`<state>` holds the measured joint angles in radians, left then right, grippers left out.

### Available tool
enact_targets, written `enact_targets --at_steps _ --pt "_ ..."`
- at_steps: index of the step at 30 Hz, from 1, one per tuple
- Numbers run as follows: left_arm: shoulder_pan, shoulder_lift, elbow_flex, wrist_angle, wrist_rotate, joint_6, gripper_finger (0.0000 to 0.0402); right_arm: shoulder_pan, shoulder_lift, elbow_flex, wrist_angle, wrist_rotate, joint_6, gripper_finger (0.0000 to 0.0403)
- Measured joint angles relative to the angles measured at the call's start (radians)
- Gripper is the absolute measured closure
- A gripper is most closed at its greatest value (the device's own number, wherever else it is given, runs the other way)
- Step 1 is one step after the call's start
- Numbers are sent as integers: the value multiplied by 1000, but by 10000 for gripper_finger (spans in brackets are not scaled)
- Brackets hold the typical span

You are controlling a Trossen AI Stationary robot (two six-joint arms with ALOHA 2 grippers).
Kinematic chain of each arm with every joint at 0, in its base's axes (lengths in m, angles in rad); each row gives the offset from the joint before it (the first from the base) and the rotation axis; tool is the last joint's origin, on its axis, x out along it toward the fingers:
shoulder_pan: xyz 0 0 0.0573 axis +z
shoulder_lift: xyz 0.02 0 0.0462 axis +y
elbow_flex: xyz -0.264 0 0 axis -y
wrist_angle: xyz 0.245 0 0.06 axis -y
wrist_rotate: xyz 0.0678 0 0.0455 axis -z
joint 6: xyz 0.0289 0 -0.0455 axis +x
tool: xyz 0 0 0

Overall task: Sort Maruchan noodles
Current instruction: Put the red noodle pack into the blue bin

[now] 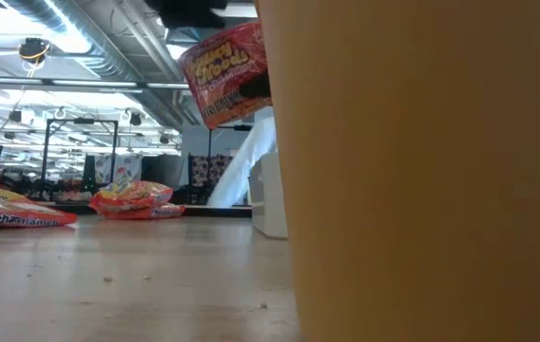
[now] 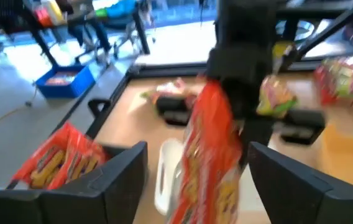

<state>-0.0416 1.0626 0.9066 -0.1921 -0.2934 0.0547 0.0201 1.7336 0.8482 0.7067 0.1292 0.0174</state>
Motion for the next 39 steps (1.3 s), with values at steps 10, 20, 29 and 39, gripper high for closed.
enact_targets --at_steps 10,20,29,39 --pt "73 117 2 -56 304 -53 130 0 0 24 6 -71 -30 307" --pt "97 168 2 -62 320 -80 166 -1 0 36 -24 -95 -51 299" --pt "97 168 1 -63 323 -73 251 -1 -1 37 -30 -84 -50 246" --pt "124 169 63 -116 206 39 259 -1 -263 39 -472 50 -82 171"
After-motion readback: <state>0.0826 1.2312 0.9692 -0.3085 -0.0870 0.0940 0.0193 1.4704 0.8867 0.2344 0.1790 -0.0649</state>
